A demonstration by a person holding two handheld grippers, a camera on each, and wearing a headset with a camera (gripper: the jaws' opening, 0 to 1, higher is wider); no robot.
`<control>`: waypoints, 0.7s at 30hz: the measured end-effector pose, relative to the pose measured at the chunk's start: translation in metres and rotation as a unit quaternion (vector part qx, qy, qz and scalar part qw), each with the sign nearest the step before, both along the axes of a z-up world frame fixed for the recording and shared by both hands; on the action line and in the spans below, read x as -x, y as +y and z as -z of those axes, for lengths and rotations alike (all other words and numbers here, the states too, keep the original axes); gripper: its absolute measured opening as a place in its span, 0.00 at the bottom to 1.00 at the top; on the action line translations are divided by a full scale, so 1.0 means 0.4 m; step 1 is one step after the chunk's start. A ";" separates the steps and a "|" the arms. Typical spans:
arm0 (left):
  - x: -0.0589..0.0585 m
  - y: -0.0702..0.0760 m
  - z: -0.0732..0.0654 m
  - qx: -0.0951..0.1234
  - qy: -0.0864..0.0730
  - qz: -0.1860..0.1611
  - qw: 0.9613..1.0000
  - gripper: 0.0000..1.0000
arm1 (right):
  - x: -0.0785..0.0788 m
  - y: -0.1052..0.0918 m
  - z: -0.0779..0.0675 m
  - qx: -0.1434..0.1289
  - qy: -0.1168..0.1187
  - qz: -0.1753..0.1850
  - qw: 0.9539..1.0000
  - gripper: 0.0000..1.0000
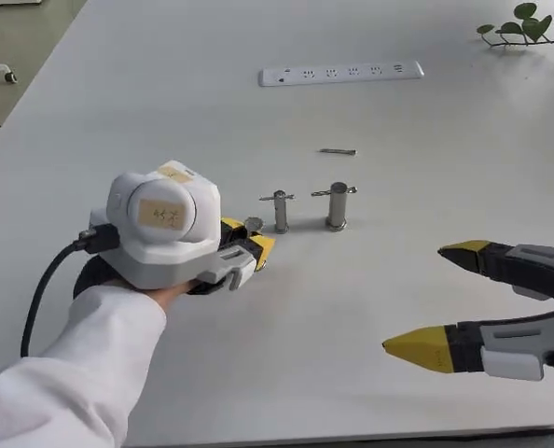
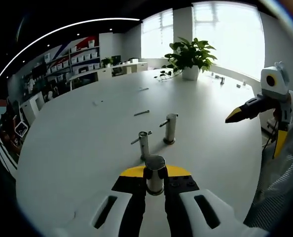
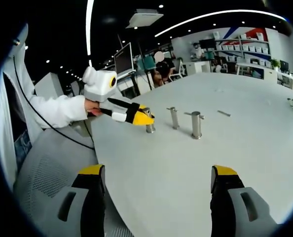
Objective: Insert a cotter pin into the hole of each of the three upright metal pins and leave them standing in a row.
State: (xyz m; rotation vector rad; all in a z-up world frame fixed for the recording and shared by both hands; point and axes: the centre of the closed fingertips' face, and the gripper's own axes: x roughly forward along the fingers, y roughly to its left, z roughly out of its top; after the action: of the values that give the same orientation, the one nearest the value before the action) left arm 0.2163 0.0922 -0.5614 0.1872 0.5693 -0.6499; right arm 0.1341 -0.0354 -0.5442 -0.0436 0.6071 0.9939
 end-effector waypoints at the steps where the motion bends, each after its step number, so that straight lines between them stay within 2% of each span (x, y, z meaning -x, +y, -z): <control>1: 0.001 -0.002 0.000 0.007 0.003 -0.004 1.000 0.11 | -0.001 -0.001 0.000 0.000 0.000 0.001 1.000 0.87; 3: 0.000 -0.001 0.003 0.010 0.005 -0.010 1.000 0.11 | -0.001 -0.002 0.001 0.000 0.001 0.002 1.000 0.86; 5: 0.001 0.002 0.008 0.001 0.005 -0.009 1.000 0.11 | -0.001 -0.003 0.001 0.001 0.003 0.002 1.000 0.86; 21: 0.013 0.001 0.038 0.017 0.019 -0.011 1.000 0.11 | 0.003 -0.001 0.005 0.003 0.007 0.002 1.000 0.86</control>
State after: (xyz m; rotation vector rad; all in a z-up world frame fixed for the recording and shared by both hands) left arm 0.2110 0.0926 -0.5766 0.1364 0.5962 -0.6437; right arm 0.1330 -0.0356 -0.5462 -0.0402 0.6233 0.9900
